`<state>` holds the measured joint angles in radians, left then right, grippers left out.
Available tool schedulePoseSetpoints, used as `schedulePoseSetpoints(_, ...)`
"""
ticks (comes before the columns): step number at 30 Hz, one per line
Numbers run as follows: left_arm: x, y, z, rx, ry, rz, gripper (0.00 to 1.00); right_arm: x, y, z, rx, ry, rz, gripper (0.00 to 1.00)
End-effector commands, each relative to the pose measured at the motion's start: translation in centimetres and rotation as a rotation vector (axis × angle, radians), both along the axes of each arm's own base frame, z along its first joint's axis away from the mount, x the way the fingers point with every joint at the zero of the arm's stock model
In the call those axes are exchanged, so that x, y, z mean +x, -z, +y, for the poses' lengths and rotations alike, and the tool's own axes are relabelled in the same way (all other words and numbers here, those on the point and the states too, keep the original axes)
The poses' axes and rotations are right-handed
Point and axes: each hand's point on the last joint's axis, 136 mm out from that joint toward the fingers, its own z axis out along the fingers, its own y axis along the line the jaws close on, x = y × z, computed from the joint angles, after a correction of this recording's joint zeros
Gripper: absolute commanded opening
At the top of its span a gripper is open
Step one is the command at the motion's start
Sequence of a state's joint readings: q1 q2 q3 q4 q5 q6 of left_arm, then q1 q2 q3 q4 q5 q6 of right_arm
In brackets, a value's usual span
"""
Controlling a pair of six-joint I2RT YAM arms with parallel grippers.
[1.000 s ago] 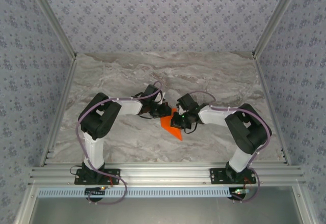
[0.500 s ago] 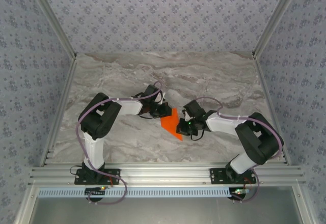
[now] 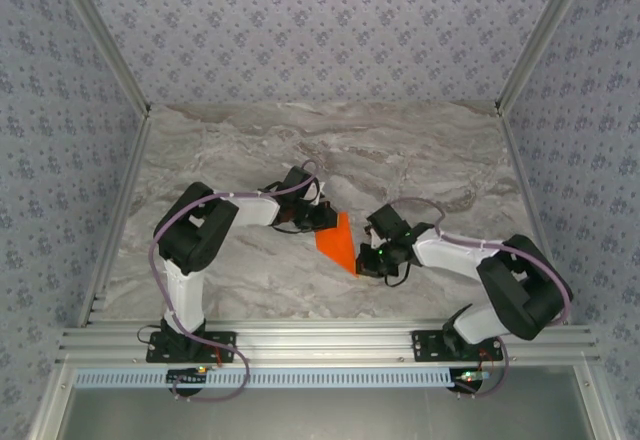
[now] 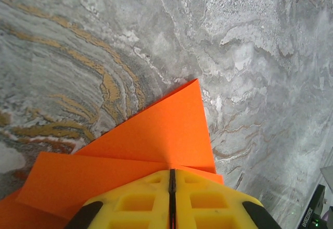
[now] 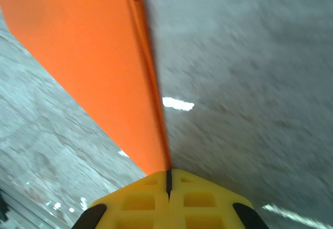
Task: Fold a paper plane with a square sheet of paper (fold left side to right side)
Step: Fourth fold the wing at the center of the table.
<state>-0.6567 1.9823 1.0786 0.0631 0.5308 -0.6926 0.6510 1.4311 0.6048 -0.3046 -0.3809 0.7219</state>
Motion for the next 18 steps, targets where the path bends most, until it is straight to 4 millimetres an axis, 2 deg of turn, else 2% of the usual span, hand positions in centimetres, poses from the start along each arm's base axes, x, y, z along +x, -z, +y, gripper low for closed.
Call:
schedulePoseSetpoints(1, 0.8, -1.0, 0.8, 0.02, -0.022, -0.012, 0.11, -3.1, 0.2, -2.7, -0.086, -0.047, 0.087, 0.0)
schedulePoseSetpoints(4, 2.1, -4.4, 0.3, -0.061, -0.029, -0.043, 0.17, -0.9, -2.3, -2.3, -0.019, -0.059, -0.035, 0.02)
schedulePoseSetpoints(8, 3.4, -9.0, 0.8, -0.14, -0.04, -0.105, 0.28, 2.4, -5.0, -2.3, 0.07, -0.038, -0.204, 0.22)
schedulePoseSetpoints(10, 3.5, -10.3, 1.6, -0.15, -0.054, -0.128, 0.34, 3.9, -5.8, -2.1, 0.113, -0.027, -0.272, 0.32)
schedulePoseSetpoints(13, 3.2, -10.4, 3.4, -0.129, -0.092, -0.133, 0.38, 5.9, -7.1, -1.6, 0.176, -0.031, -0.362, 0.43)
schedulePoseSetpoints(16, 2.3, -8.6, 4.7, -0.104, -0.121, -0.097, 0.39, 7.5, -8.3, -0.7, 0.233, -0.061, -0.439, 0.52)
schedulePoseSetpoints(18, 1.6, -7.4, 4.7, -0.115, -0.124, -0.063, 0.39, 8.2, -8.5, -0.1, 0.261, -0.086, -0.47, 0.56)
